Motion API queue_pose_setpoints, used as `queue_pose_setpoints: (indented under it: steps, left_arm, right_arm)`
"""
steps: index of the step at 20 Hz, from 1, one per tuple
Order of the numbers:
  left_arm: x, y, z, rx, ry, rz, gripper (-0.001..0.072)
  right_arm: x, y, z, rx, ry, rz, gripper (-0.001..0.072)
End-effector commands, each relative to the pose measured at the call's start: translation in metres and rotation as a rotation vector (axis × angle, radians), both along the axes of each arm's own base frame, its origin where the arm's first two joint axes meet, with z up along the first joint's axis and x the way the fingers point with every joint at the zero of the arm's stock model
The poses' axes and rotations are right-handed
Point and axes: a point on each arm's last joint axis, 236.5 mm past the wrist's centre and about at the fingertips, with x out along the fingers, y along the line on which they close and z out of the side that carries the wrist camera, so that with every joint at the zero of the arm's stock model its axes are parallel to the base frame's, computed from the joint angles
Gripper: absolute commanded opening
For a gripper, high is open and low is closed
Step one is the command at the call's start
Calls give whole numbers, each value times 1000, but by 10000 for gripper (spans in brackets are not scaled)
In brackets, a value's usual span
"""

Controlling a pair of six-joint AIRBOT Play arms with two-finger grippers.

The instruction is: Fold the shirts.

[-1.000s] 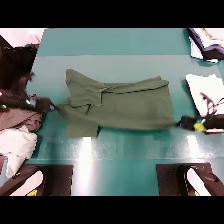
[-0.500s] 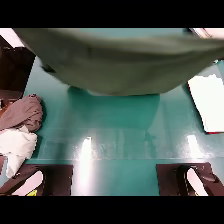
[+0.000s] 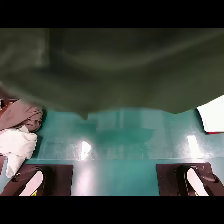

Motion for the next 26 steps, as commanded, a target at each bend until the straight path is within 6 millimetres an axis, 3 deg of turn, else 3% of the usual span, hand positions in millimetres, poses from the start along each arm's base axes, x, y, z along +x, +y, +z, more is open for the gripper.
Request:
queue_pose_setpoints:
  steps: [1, 2, 3, 5, 7, 9, 11, 13, 15, 18, 21, 24, 26]
  left_arm:
    - [23, 14, -17, -30, 67, 43, 24]
    - [49, 19, -40, -53, 159, 39, 24]
    - [81, 25, -76, -62, 286, 34, 25]
    - [136, 33, -163, -59, 586, 7, 24]
    - [174, 39, -250, -67, 882, -36, 25]
    - [209, 47, -322, -108, 1097, -61, 25]
    - [238, 54, -383, -153, 1254, -72, 25]
    - [272, 56, -432, -195, 1343, -73, 25]
    - [306, 49, -472, -166, 1336, -88, 26]
    - [361, 37, -504, -172, 1231, -32, 26]
    - [408, 40, -495, -216, 1057, 68, 26]
    - [426, 46, -478, -179, 938, 104, 26]
    - [421, 44, -483, -140, 957, 91, 26]
  right_arm:
    - [11, -26, -32, -13, 202, -87, 16]
    - [28, -32, -56, -1, 303, -79, 16]
    - [49, -39, -86, 22, 421, -69, 16]
    - [86, -55, -160, 77, 676, -57, 16]
    - [113, -63, -238, 133, 933, -29, 16]
    - [137, -62, -304, 168, 1130, 6, 16]
    - [159, -57, -361, 176, 1266, 24, 16]
    - [187, -51, -408, 173, 1327, 19, 16]
    - [219, -44, -444, 185, 1324, -4, 16]
    - [267, -30, -472, 211, 1230, -26, 16]
    - [307, -28, -469, 240, 1080, -56, 16]
    - [331, -34, -454, 245, 961, -71, 16]
    - [329, -34, -456, 238, 973, -70, 16]
